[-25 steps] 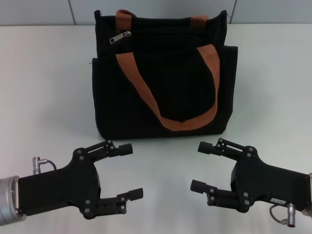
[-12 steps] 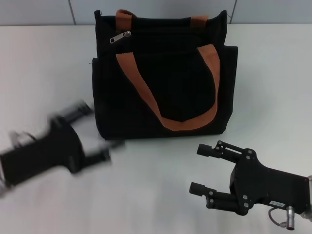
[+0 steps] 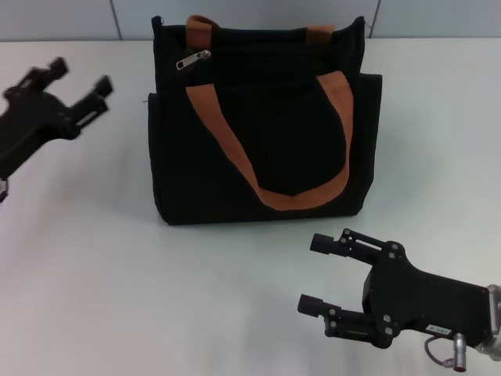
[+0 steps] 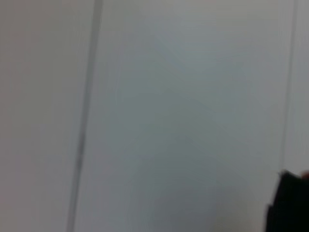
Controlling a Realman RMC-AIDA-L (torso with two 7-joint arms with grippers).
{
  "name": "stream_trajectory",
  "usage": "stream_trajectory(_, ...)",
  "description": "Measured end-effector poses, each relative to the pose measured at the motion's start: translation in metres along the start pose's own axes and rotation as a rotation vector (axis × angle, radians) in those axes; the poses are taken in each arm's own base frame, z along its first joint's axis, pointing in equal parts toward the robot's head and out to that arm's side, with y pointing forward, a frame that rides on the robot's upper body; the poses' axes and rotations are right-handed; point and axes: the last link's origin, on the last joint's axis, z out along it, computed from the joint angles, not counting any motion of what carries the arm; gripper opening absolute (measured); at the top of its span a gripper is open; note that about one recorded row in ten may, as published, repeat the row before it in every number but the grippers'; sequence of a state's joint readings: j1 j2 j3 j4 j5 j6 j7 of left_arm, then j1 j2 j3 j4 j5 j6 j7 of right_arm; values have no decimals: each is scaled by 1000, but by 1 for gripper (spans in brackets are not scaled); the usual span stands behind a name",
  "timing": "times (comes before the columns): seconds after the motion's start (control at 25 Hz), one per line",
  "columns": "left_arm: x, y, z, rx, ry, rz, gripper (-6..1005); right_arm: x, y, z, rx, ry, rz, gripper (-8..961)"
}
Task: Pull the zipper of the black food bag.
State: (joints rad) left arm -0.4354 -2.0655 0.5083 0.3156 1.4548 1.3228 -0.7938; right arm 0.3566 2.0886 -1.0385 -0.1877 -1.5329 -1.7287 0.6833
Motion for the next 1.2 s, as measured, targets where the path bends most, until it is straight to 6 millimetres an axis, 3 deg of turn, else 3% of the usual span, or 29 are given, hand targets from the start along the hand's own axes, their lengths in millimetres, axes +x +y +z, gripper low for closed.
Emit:
stream_trajectory(0.08, 3, 11, 15, -113, -50, 58, 815, 1, 1, 0, -1, 0, 4, 713)
stream_trajectory(0.4, 16, 31, 22, -285, -21, 82, 814, 4, 2, 2, 14, 7, 13, 697)
stream_trajectory(0.92, 23, 41, 53, -321, -35, 93, 790, 3, -4, 13, 1, 14, 14, 671)
stream_trajectory(1.2, 25, 39, 53, -271, 12, 74, 769, 7, -5, 12, 21, 32, 21, 657)
